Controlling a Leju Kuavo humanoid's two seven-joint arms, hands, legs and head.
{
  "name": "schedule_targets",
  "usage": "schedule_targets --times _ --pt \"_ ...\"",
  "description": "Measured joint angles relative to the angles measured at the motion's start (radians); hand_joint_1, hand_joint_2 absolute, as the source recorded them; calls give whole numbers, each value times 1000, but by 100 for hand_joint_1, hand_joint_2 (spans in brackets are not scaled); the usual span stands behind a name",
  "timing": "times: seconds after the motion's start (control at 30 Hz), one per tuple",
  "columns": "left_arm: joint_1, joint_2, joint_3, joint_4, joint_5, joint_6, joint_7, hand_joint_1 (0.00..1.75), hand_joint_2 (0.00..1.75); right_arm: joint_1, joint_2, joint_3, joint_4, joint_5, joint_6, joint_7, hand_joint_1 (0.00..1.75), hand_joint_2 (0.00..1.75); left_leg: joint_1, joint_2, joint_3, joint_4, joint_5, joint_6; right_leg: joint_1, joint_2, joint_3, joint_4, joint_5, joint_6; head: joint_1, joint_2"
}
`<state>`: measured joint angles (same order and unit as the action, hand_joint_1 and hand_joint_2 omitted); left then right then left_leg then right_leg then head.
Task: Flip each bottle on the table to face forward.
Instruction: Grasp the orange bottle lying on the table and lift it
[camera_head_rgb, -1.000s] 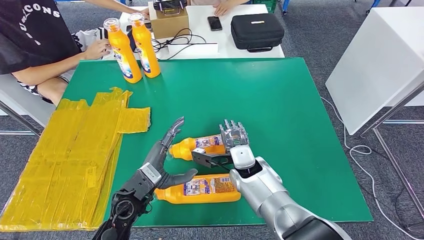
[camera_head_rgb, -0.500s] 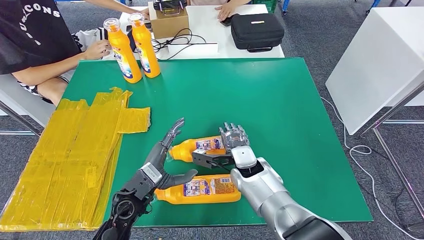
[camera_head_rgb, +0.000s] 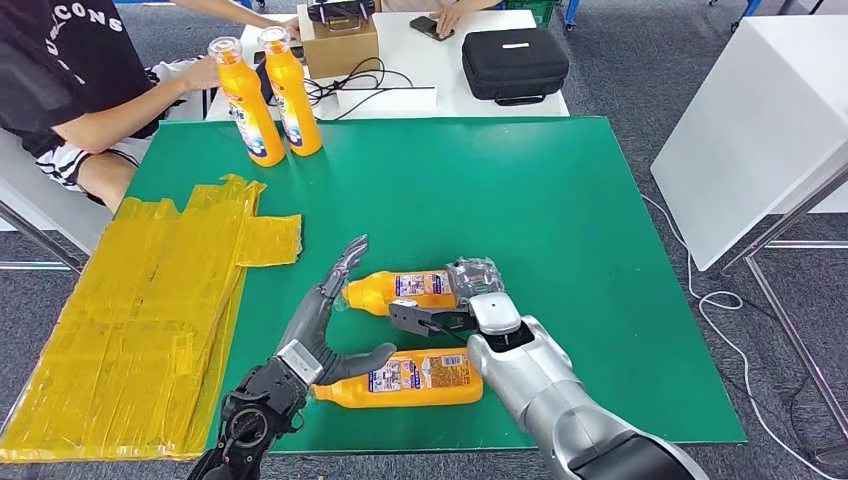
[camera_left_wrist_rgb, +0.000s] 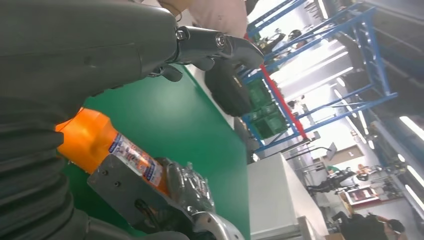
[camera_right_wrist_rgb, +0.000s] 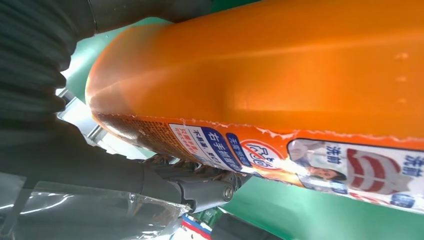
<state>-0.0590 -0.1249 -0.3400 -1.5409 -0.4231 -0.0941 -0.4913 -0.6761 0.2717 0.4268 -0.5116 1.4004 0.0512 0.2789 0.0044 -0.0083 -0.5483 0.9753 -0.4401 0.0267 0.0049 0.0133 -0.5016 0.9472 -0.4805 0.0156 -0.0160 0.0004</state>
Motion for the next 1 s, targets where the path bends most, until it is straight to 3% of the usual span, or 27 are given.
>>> schedule_targets --times 0.63,0.83,1.0 --pt "12 7 -13 -30 -4 3 0 0 175 -1 0 -13 5 -1 -6 -1 175 175 0 0 3 0 0 0 0 0 3 0 0 0 0 0" --pt "36 9 -9 -34 2 15 0 0 175 39 1 -50 -13 -51 -200 -56 175 175 0 0 3 0 0 0 0 0 3 0 0 0 0 0" --pt "63 9 9 -46 19 -2 -1 0 175 128 4 -138 -148 -265 -322 -238 175 175 0 -1 2 0 0 0 0 -1 2 0 0 0 0 0"
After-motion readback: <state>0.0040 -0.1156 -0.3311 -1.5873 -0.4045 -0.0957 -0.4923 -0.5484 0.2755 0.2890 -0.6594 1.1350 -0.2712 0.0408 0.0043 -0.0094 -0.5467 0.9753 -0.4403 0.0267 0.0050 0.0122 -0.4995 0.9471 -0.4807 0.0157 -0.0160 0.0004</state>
